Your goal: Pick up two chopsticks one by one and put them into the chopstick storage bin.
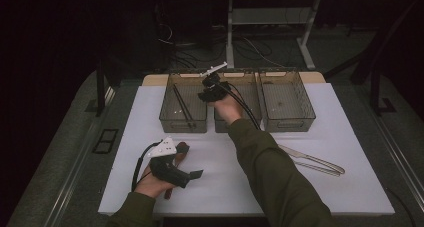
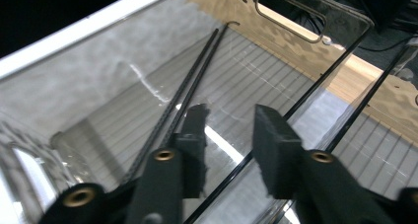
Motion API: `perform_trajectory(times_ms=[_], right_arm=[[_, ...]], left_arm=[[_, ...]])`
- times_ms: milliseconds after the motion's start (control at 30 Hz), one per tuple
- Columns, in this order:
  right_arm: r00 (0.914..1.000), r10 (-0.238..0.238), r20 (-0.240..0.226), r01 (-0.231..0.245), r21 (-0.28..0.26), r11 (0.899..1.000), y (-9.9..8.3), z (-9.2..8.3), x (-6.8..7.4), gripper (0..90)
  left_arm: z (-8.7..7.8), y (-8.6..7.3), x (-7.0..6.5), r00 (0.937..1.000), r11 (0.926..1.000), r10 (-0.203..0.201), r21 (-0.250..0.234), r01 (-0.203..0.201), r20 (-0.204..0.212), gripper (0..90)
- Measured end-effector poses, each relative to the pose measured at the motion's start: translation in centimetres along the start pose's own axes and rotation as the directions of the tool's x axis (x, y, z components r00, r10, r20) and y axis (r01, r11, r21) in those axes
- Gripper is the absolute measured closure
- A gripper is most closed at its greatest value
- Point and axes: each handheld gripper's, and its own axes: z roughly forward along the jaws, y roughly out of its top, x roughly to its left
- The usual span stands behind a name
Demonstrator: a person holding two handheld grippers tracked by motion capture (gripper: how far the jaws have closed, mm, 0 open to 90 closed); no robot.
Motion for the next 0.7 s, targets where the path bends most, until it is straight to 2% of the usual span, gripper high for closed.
perform_trajectory(times_ms=[33,67,100,200,300,533,700], right_arm=[[1.0000,0.000,0.000,0.000,0.000,1.000,0.0,0.0,0.0,63.5],[0.9999,0.004,-0.014,-0.004,-0.013,1.000,0.0,-0.5,0.0,57.0],[0.9998,-0.001,-0.018,0.001,-0.022,1.000,-0.1,-0.8,0.0,54.5],[0.9994,0.001,-0.034,-0.002,-0.036,0.999,-0.2,-1.5,0.0,50.8],[0.9985,0.003,-0.055,-0.006,-0.056,0.998,-0.8,-3.0,-0.2,44.3],[0.9950,-0.016,-0.098,0.008,-0.085,0.996,-2.4,-5.9,-0.8,41.4],[0.9915,-0.033,-0.126,0.018,-0.114,0.993,-3.6,-8.2,-1.8,39.2]], left_arm=[[0.0,0.0,0.0,1.0000,1.0000,0.000,0.000,0.000,0.000,0.0],[0.0,0.0,0.0,1.0000,1.0000,0.001,0.001,-0.001,-0.001,0.0],[0.0,0.0,0.0,1.0000,1.0000,0.001,0.001,-0.001,-0.001,0.0],[0.0,0.0,0.0,1.0000,1.0000,-0.003,0.002,0.003,-0.002,0.0],[0.0,0.0,0.1,1.0000,1.0000,-0.001,0.003,0.001,-0.004,0.0],[0.0,-0.1,0.1,0.9999,0.9999,0.003,0.011,-0.003,-0.012,0.0],[0.1,-0.1,0.0,0.9999,0.9999,-0.005,0.010,0.005,-0.013,0.0]])
